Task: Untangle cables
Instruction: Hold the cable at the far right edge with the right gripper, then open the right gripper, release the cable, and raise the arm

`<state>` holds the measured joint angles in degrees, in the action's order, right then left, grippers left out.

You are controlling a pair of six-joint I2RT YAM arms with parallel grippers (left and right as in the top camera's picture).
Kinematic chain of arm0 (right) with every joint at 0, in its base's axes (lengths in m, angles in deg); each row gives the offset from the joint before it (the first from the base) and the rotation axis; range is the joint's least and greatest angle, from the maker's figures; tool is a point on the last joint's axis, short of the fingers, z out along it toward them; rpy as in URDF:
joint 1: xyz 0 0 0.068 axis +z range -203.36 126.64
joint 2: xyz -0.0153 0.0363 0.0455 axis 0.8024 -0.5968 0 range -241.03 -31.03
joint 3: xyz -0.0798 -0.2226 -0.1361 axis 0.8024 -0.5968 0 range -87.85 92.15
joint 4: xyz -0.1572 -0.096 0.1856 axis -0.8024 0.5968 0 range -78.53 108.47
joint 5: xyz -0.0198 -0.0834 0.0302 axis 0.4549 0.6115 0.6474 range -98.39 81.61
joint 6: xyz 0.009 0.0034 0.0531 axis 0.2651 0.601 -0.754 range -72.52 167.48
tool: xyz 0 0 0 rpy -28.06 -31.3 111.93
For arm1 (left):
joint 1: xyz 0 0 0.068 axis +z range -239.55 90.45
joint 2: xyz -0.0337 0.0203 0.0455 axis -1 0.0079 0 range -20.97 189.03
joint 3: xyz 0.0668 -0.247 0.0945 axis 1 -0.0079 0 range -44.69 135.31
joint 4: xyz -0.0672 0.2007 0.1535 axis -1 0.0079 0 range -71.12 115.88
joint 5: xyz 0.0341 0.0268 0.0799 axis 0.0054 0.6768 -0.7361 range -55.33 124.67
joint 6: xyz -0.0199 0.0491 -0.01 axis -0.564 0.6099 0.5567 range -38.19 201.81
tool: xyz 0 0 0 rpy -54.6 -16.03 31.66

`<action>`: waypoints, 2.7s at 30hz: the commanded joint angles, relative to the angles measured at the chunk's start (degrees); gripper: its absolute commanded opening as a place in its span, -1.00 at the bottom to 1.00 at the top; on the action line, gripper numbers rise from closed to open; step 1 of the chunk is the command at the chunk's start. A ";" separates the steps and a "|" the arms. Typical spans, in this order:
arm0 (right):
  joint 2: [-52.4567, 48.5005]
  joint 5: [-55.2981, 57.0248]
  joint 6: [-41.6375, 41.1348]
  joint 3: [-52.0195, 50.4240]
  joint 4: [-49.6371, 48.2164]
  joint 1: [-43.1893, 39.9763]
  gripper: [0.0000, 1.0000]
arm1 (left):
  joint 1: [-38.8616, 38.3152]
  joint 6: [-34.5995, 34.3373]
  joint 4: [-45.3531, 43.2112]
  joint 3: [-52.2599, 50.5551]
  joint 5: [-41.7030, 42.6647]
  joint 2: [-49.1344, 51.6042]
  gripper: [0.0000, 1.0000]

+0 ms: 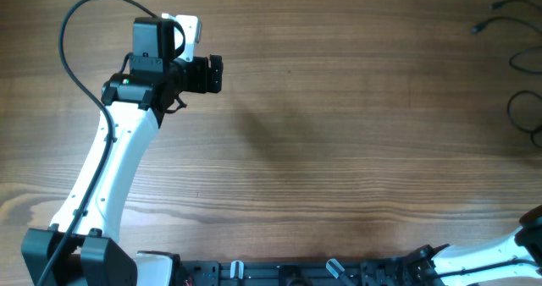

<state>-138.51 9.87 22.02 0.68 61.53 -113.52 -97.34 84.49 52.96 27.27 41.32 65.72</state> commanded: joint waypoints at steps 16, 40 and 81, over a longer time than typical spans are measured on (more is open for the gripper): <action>7.82 -2.08 -1.97 -0.46 4.07 2.49 0.23 | -0.24 -0.15 -0.02 0.26 -0.57 0.33 0.92; 27.19 0.96 -4.11 -0.46 12.68 11.41 0.25 | -0.20 1.57 0.98 0.26 -1.42 0.33 0.89; 29.49 -4.63 7.52 8.17 9.03 63.82 0.36 | 0.28 -5.14 -0.61 0.50 -9.79 -16.09 0.88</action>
<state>-109.81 5.52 27.88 7.57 71.61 -53.08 -97.32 80.77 52.09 27.27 33.85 51.52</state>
